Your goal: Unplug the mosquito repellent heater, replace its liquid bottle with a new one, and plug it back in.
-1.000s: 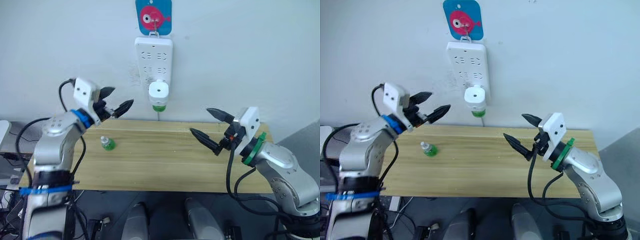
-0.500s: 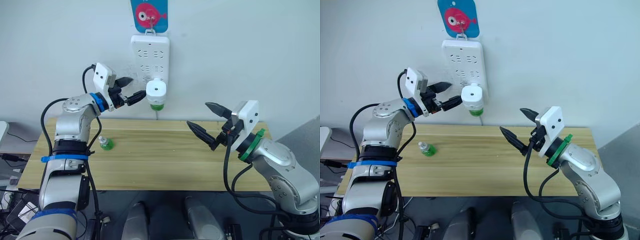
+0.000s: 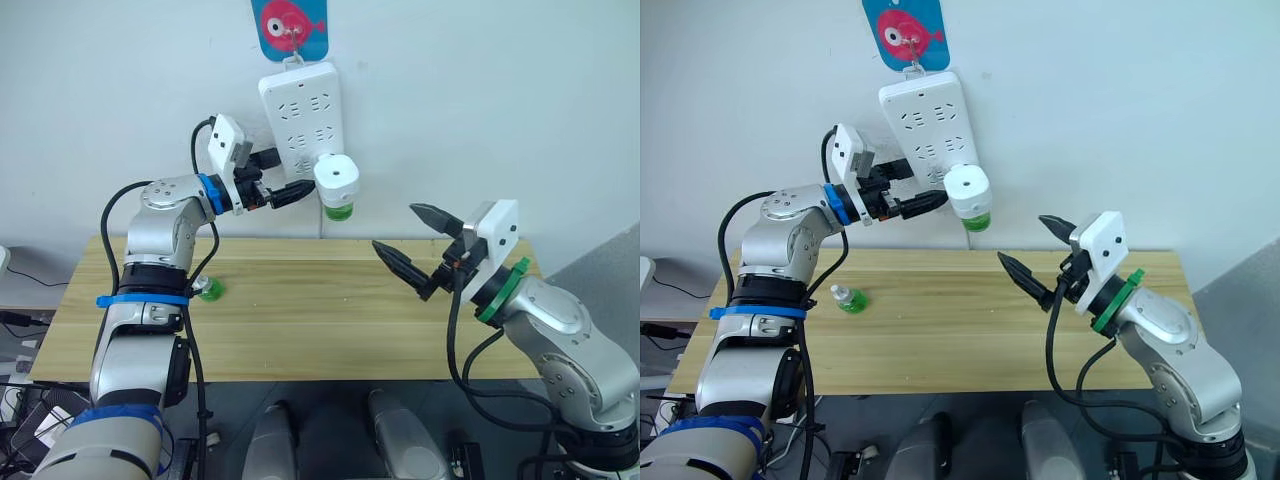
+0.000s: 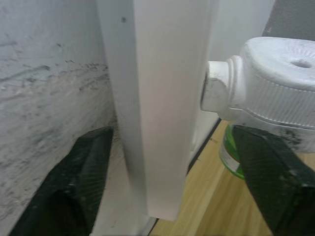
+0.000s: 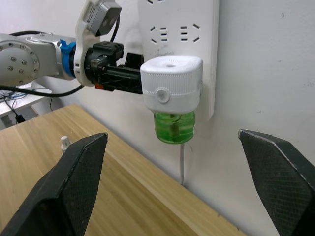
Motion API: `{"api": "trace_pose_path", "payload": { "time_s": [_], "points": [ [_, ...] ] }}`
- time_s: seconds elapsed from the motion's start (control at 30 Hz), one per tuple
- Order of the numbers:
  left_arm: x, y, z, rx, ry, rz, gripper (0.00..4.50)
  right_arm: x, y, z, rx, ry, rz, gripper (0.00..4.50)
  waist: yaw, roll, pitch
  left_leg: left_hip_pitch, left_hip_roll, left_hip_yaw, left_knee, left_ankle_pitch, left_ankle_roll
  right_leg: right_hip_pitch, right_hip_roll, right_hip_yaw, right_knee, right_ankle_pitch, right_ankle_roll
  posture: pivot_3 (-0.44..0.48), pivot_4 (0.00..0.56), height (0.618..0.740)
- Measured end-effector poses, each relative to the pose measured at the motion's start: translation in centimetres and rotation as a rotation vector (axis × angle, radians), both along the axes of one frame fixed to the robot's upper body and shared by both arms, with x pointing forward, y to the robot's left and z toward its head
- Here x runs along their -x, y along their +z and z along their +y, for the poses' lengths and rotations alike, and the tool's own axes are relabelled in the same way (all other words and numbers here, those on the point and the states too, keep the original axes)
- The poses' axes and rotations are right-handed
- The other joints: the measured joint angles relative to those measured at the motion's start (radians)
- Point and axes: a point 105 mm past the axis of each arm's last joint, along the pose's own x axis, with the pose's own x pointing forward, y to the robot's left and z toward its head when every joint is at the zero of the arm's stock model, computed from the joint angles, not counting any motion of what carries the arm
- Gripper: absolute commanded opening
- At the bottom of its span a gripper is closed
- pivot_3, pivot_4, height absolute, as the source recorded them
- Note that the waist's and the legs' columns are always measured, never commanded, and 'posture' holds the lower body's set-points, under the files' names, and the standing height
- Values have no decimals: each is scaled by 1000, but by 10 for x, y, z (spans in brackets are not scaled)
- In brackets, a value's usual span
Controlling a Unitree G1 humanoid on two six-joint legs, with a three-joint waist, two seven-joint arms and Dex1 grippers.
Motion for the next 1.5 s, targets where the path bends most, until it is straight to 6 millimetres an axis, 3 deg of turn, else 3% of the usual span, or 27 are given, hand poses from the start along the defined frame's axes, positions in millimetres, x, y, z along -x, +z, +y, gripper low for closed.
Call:
{"api": "trace_pose_path", "payload": {
  "time_s": [0.23, 0.4, 0.6, 1.2, 1.3, 1.4, 1.5],
  "points": [
    [5, 2, -2, -15, -30, 15, 1301, -13, 8, 17, 2, -89, -7, 4500, -7, 0, 0, 0, 0, -1, 0, 0, 0, 0, 0, -1, 0, 0, 0, -271, 284, 740],
    [7, 1, -2, -16, -33, 17, 1294, -13, 3, 29, 11, -93, 12, 4500, -8, 0, 0, 0, 0, -1, 0, 0, 0, 0, 0, -1, 0, 0, 0, -273, 282, 740],
    [7, 1, -2, -15, -29, 19, 1294, -21, 18, 40, -24, -134, -30, 4500, -10, 0, 0, 0, 0, -1, 0, 0, 0, 0, 0, -1, 0, 0, 0, -274, 278, 740],
    [8, 1, -1, -15, -26, 7, 1294, -73, 29, 68, -2, -222, -35, 4500, -12, 0, 0, -1, 0, -3, 0, 0, 0, 0, 0, -3, 1, 1, -2, -261, 270, 740],
    [8, 1, -1, -16, -28, 6, 1294, -76, 26, 69, 4, -227, -26, 3909, -12, 0, 0, -1, 0, -3, -1, 0, 0, 0, -1, -3, 1, 1, -2, -261, 269, 740],
    [8, 1, -1, -16, -26, 5, 1294, -76, 26, 71, 9, -213, -26, 2962, -12, 0, 0, -1, 0, -3, 0, 0, 0, 0, -1, -3, 1, 1, -2, -262, 269, 740],
    [8, 1, -1, -16, -26, 5, 1294, -75, 26, 70, 13, -212, -27, 2994, -12, 0, 0, -1, 0, -3, 0, 0, 0, 0, -1, -3, 1, 1, -2, -262, 269, 740]
  ]
}}
